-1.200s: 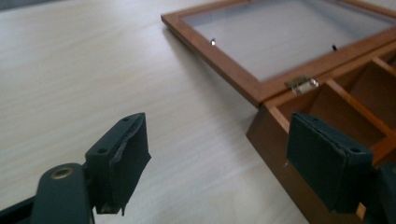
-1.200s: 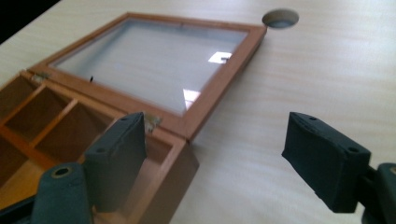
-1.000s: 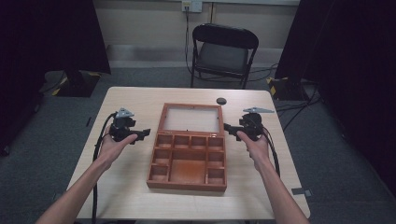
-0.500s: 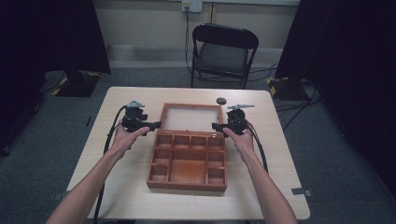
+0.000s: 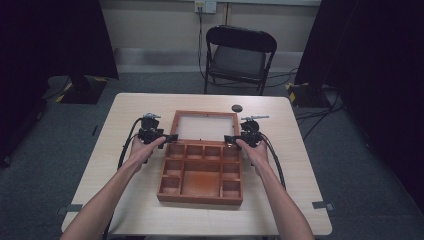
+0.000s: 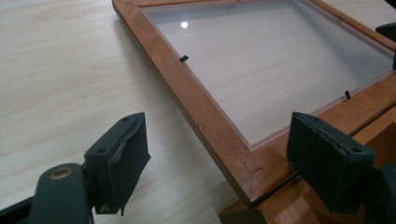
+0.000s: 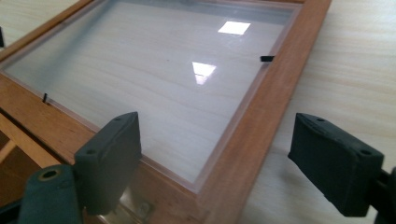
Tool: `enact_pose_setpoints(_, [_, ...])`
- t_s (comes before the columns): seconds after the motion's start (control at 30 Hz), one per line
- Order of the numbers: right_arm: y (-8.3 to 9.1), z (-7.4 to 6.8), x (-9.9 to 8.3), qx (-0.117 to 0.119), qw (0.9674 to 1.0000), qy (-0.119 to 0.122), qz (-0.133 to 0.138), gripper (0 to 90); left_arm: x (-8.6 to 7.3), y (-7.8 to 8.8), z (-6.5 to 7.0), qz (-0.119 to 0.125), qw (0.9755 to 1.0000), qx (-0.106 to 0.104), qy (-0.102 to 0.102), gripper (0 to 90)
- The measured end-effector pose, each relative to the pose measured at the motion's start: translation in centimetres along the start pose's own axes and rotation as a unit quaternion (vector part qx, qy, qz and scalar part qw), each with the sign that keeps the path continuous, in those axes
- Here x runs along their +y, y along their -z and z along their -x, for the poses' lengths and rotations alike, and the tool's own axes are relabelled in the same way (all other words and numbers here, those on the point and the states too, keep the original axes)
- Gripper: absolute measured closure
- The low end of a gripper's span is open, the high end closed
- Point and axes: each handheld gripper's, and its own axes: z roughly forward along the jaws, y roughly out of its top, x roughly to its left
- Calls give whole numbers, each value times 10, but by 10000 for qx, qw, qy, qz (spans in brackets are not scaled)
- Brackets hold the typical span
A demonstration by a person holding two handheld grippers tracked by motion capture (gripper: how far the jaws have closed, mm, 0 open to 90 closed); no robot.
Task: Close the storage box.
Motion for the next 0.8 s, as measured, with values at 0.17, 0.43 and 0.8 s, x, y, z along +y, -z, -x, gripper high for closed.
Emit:
enact_pose_setpoints(0.17, [-5,-2,-2,94,9997,-231,27,133,1,-5,4,-24,10000,-22,88,200])
enact_pose_setpoints(0.43, [-9,2,-4,322,9979,-557,5,120,2,-10,4,-40,9998,-142,142,184])
enact_pose_setpoints(0.8, [-17,1,-3,493,9964,-691,-75,90,3,-15,6,-55,9996,-227,169,170])
